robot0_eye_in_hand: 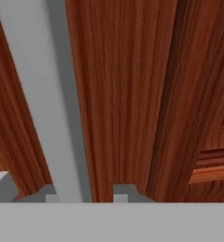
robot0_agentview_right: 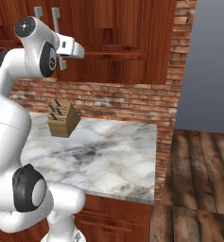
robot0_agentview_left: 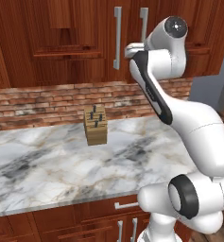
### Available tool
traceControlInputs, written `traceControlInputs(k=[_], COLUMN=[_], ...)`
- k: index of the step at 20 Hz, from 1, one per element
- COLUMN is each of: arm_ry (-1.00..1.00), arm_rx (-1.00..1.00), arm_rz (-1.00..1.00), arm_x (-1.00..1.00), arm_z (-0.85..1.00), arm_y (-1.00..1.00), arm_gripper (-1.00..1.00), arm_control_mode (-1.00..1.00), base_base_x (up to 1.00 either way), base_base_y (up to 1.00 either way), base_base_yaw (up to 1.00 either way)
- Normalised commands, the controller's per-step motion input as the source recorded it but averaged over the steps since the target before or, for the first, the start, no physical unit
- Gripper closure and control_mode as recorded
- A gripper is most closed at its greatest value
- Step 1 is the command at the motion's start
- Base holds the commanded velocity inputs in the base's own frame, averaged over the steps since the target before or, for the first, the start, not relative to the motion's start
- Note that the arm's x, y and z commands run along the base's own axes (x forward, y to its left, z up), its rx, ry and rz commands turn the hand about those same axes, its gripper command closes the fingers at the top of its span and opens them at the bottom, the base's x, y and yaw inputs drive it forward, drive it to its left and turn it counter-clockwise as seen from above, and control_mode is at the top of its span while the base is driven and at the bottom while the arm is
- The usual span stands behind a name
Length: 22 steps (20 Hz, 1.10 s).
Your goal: Open the cabinet. Pick the dish brush and place it next to the sink. Then close the cabinet.
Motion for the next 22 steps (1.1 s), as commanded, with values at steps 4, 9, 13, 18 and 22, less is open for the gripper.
traceControlInputs(k=[4, 9, 13, 18, 22], arm_ry=[0.00, 0.00, -0.04, -0.06, -0.05], arm_rx=[0.00, 0.00, 0.02, 0.03, 0.06], arm_rz=[-0.06, -0.06, -0.02, 0.00, 0.00], arm_x=[-0.59, -0.35, -0.37, -0.41, -0.62], arm_z=[0.00, 0.00, 0.00, 0.00, 0.00], arm_y=[-0.60, -0.69, -0.73, -0.73, -0.67], arm_gripper=[1.00, 1.00, 1.00, 1.00, 1.00], arm_control_mode=[-1.00, -1.00, -1.00, -1.00, -1.00], base_base_x=[0.00, 0.00, 0.00, 0.00, 0.00], base_base_y=[0.00, 0.00, 0.00, 0.00, 0.00], base_base_yaw=[0.00, 0.00, 0.00, 0.00, 0.00])
